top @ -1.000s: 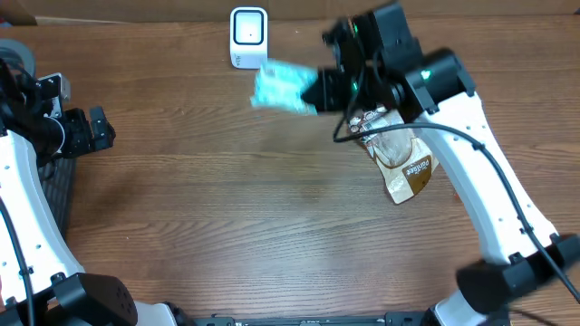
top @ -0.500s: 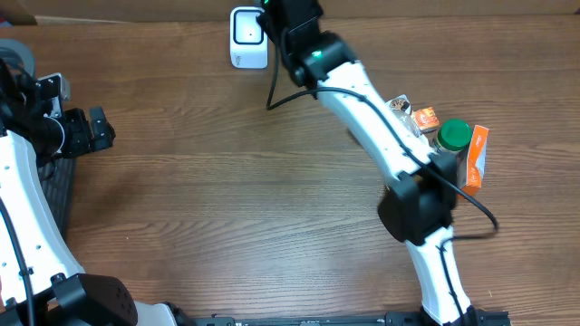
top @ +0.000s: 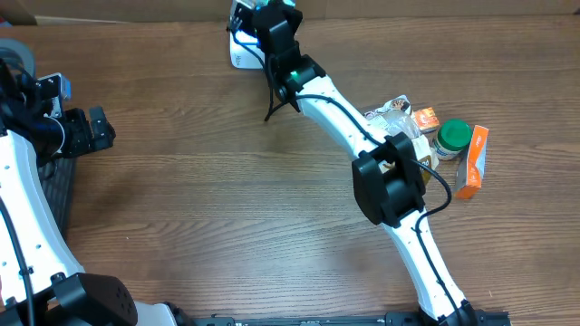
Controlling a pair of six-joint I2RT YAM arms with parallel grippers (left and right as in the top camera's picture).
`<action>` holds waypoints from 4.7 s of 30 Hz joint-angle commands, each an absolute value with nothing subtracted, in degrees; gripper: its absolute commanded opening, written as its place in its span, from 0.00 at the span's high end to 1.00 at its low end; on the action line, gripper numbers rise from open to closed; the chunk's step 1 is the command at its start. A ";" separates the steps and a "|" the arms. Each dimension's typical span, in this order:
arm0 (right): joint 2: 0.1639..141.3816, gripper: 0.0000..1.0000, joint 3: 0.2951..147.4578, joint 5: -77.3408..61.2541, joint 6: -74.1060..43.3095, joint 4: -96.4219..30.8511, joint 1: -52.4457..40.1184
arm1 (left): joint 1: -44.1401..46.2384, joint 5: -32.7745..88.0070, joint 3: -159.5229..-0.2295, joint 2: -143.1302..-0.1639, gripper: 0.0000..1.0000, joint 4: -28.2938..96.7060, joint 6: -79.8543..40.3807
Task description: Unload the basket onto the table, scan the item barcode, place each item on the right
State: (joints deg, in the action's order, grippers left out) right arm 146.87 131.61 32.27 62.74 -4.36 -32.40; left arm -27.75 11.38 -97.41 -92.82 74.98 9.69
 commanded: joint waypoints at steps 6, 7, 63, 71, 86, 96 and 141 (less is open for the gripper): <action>148.64 0.96 132.40 35.03 67.07 -1.41 -33.71 | -27.35 11.84 -97.38 -92.51 0.00 74.87 11.18; 148.64 0.96 132.40 36.07 67.99 -0.40 -33.82 | -27.35 11.84 -97.38 -92.51 0.00 74.87 11.18; 108.53 0.00 107.24 3.03 -17.54 -85.27 10.46 | -27.35 11.84 -97.38 -92.51 0.00 74.89 11.20; 94.85 0.00 118.13 -8.14 -14.79 -89.58 2.85 | -27.35 11.84 -97.38 -92.53 0.00 74.89 11.20; 72.40 0.00 121.10 -10.15 -14.92 -93.80 -5.23 | -27.35 11.84 -97.38 -92.53 0.01 74.89 11.18; 67.59 0.00 117.73 2.15 -14.94 -94.54 -5.15 | -27.35 11.84 -97.38 -92.51 0.00 74.89 11.18; 0.12 0.00 0.45 -1.85 -15.03 -4.62 -5.19 | -27.35 11.84 -97.38 -92.51 0.00 74.87 11.20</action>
State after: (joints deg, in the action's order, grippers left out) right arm 0.84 1.04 -1.32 -14.98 -5.10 -4.97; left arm -27.75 11.38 -97.41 -92.82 74.96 10.11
